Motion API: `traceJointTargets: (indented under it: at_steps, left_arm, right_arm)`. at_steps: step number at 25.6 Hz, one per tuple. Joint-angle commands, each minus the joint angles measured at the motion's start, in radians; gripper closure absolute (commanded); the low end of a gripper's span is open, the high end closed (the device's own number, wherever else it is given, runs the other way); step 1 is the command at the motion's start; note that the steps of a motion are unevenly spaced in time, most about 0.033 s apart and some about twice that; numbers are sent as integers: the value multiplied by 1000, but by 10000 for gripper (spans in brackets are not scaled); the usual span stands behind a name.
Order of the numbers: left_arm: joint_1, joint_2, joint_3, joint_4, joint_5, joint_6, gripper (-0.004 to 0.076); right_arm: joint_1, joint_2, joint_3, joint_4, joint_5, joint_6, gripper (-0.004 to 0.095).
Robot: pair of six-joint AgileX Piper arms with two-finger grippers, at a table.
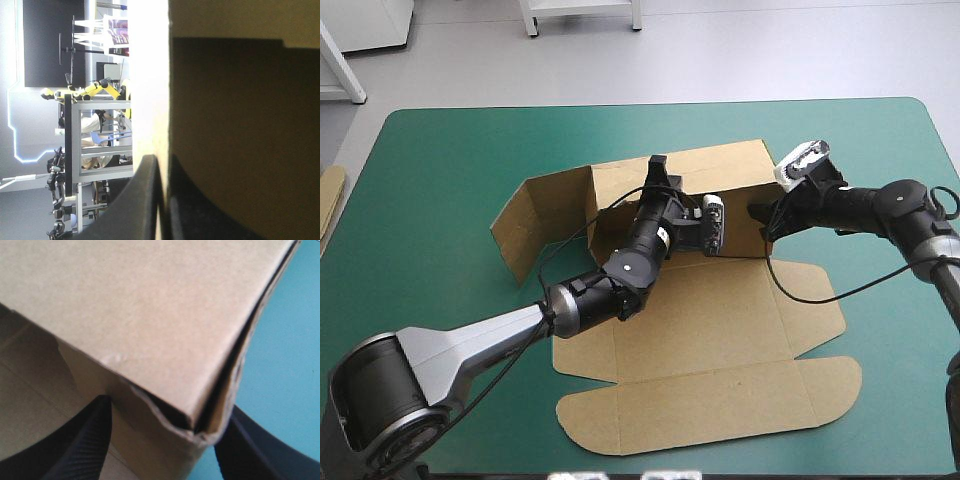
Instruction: Fold the box
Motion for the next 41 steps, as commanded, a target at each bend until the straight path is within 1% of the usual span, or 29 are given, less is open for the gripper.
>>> traceJointTargets:
  at_steps: [1, 3, 4, 5, 6, 7, 8, 9, 10, 13, 19, 20, 21, 22, 25, 27, 28, 30, 35, 41]
  left_arm:
    - [-7, -36, -14, 9, 14, -54, 732]
    - [-7, -36, -14, 38, 14, -91, 732]
    - [-7, -36, -14, 51, 10, -105, 732]
    - [-7, -36, -14, 56, 8, -110, 732]
    - [-7, -36, -14, 59, 6, -110, 732]
    - [-7, -36, -14, 59, 6, -110, 732]
    - [-7, -36, -14, 59, 6, -110, 732]
    - [-7, -36, -14, 59, 6, -110, 732]
    - [-7, -36, -14, 59, 6, -110, 732]
    - [-7, -36, -14, 64, 6, -110, 732]
    - [-9, -36, -14, 69, 6, -110, 731]
    - [-13, -38, -14, 69, 6, -110, 715]
    - [-18, -38, -14, 67, 6, -110, 692]
    - [-26, -46, -14, 56, 4, -110, 622]
    - [-54, -67, -14, 53, -18, -139, 478]
    - [-75, -90, -14, 51, -47, -196, 400]
    - [-83, -104, -14, 51, -59, -218, 380]
    - [-105, -128, -14, 51, -76, -263, 365]
    - [-143, -176, -14, 46, -92, -360, 365]
    - [-148, -253, -17, -32, -100, -421, 367]
  right_arm:
    - [3, -21, -27, 69, -10, -20, 392]
    - [3, -14, -27, 110, 0, -23, 437]
    - [3, -12, -27, 138, 0, -39, 483]
    - [3, -12, -27, 147, 0, -44, 505]
    - [3, -12, -27, 156, 8, -64, 571]
    - [3, -12, -27, 155, 13, -68, 601]
    - [3, -12, -27, 155, 24, -70, 674]
    - [3, -12, -27, 155, 28, -70, 725]
    - [3, -12, -27, 155, 42, -70, 803]
    - [3, -12, -27, 155, 66, -70, 925]
    - [3, -12, -27, 155, 91, -70, 926]
    - [3, -12, -27, 155, 91, -70, 927]
    - [3, -12, -27, 155, 89, -70, 927]
    - [3, -12, -27, 155, 89, -68, 927]
    - [3, -12, -27, 159, 81, -59, 927]
    - [3, -12, -27, 164, 71, -56, 927]
    - [3, -12, -27, 166, 66, -56, 926]
    - [3, -12, -27, 166, 59, -56, 927]
    - [1, -12, -27, 166, 44, -38, 927]
    - [1, -12, -27, 166, 45, -29, 927]
